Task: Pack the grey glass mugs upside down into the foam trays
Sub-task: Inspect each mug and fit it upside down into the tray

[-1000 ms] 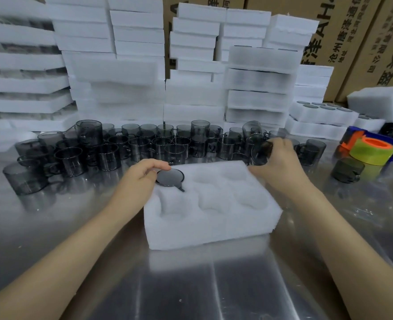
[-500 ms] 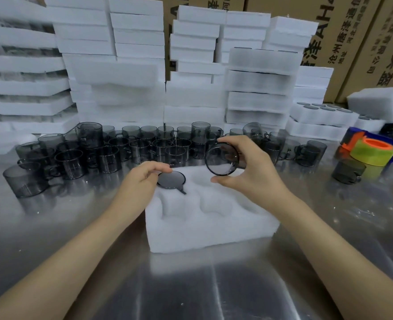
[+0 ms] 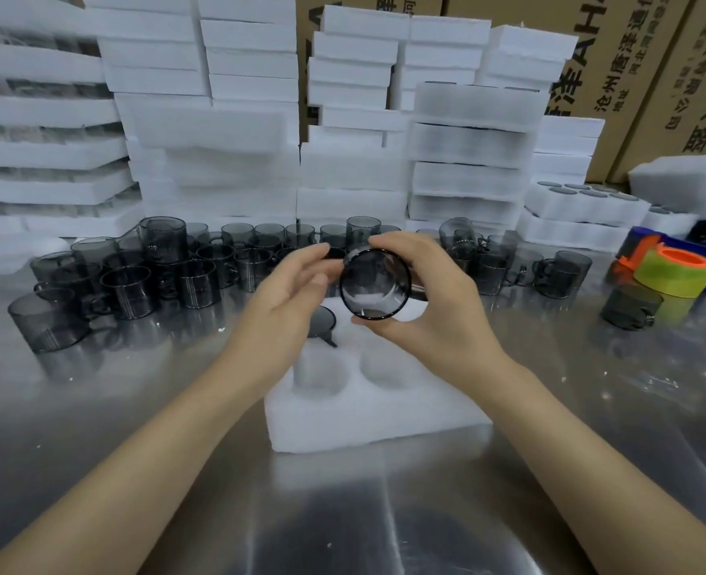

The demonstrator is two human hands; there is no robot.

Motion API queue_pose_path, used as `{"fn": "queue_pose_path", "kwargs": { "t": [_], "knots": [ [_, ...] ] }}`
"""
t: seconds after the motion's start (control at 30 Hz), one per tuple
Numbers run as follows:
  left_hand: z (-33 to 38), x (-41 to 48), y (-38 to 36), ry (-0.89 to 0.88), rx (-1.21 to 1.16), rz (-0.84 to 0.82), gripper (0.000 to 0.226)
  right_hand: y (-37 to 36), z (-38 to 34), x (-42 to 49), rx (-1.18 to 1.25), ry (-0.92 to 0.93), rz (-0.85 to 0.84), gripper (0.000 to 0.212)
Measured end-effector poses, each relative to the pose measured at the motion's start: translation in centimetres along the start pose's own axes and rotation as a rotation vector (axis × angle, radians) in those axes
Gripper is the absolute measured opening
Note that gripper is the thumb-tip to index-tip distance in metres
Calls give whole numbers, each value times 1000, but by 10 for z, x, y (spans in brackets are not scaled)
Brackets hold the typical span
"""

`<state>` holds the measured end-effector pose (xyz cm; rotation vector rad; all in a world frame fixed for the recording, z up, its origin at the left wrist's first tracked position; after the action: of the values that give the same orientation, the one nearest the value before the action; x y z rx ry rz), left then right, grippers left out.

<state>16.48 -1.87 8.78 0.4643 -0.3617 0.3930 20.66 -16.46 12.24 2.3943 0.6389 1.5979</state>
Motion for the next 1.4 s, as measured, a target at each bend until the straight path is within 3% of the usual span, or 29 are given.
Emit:
{"fn": "queue_pose_path", "kwargs": {
  "t": [0.1,0.4,0.53,0.63,0.7,0.8,0.97,1.4],
  "knots": [
    [-4,-3,-13,96,-143,-98,32,-11,-3,-2,40,-6,14,60],
    [-7,-3,-10,124,-59,-69,29,-11,-4,-5,20,0,45,62],
    [-3,-7,-11,111,-108,-66,52,-13,-11,-4,-34,35,23,56],
    [2,-10,-16,76,29,-119,39,-14,-14,-3,-73,48,9,55],
    [2,-7,-13,83,83,-86,24,-19,-16,-3,-110,70,-41,54],
    [2,-4,-8,98,104,-57,19,-29,-21,-6,-190,140,-104,52],
    [3,-4,-5,103,82,-23,15,-33,-22,-9,-209,186,-109,59],
    [1,-2,-7,123,12,-138,27,-39,-27,-11,-302,256,-176,53]
  ]
}}
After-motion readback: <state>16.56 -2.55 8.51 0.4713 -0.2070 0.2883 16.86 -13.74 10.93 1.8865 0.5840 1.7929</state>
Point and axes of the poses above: each hand's wrist, its own x-axis towards the middle knuckle, its own y-axis out of the back of the hand, z = x × y, the point moved 8 cm from there along x, towards the middle knuckle, and after that the axes turned 14 degrees about x, right-handed, at the moved point
